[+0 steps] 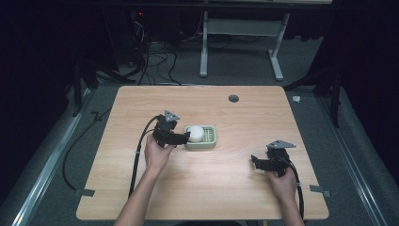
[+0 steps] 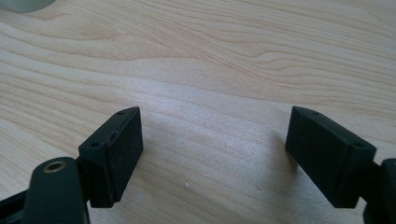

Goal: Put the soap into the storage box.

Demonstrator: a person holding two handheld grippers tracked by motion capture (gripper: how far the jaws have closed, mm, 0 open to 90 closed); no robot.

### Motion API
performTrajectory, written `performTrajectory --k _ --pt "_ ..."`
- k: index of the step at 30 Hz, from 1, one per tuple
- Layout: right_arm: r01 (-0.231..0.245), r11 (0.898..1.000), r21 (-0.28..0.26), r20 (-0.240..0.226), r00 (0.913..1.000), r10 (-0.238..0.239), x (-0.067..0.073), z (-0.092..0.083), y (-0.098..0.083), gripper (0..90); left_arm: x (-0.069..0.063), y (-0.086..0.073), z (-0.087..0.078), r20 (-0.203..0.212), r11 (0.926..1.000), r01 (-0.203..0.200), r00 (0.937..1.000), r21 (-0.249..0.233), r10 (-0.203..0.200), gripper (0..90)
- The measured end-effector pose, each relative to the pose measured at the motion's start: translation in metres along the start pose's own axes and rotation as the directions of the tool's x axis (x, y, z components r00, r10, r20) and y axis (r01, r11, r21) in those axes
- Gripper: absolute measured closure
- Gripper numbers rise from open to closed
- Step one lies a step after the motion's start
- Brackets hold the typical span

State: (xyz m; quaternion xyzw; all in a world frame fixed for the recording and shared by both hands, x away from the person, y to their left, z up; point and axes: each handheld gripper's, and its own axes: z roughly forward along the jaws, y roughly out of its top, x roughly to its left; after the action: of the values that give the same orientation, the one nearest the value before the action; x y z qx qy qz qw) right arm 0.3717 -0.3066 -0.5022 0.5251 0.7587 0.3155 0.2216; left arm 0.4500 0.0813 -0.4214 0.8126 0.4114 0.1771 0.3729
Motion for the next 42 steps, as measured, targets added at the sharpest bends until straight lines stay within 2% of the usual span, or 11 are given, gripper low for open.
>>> performTrajectory --k 9,12,21,42 --pt "0.001 1.000 0.000 0.001 1.0000 -0.001 0.000 0.000 0.000 19.8 0.003 -0.004 -0.009 -0.008 1.0000 0.006 1.0000 -0.008 -0.006 22.4" --pt "0.001 1.000 0.000 0.001 1.0000 -0.001 0.000 0.000 0.000 19.8 0.005 -0.005 -0.012 0.005 0.9997 0.021 0.9998 -0.012 -0.021 22.5" --pt "0.002 1.000 0.000 0.001 1.0000 -0.002 0.000 0.000 0.000 19.8 0.011 -0.011 -0.021 -0.003 0.9988 0.044 0.9990 -0.021 -0.044 22.6" --pt "0.001 1.000 0.000 0.001 1.0000 -0.001 0.000 0.000 0.000 19.8 0.014 -0.018 -0.038 -0.034 0.9994 0.028 0.9990 -0.021 -0.029 22.4"
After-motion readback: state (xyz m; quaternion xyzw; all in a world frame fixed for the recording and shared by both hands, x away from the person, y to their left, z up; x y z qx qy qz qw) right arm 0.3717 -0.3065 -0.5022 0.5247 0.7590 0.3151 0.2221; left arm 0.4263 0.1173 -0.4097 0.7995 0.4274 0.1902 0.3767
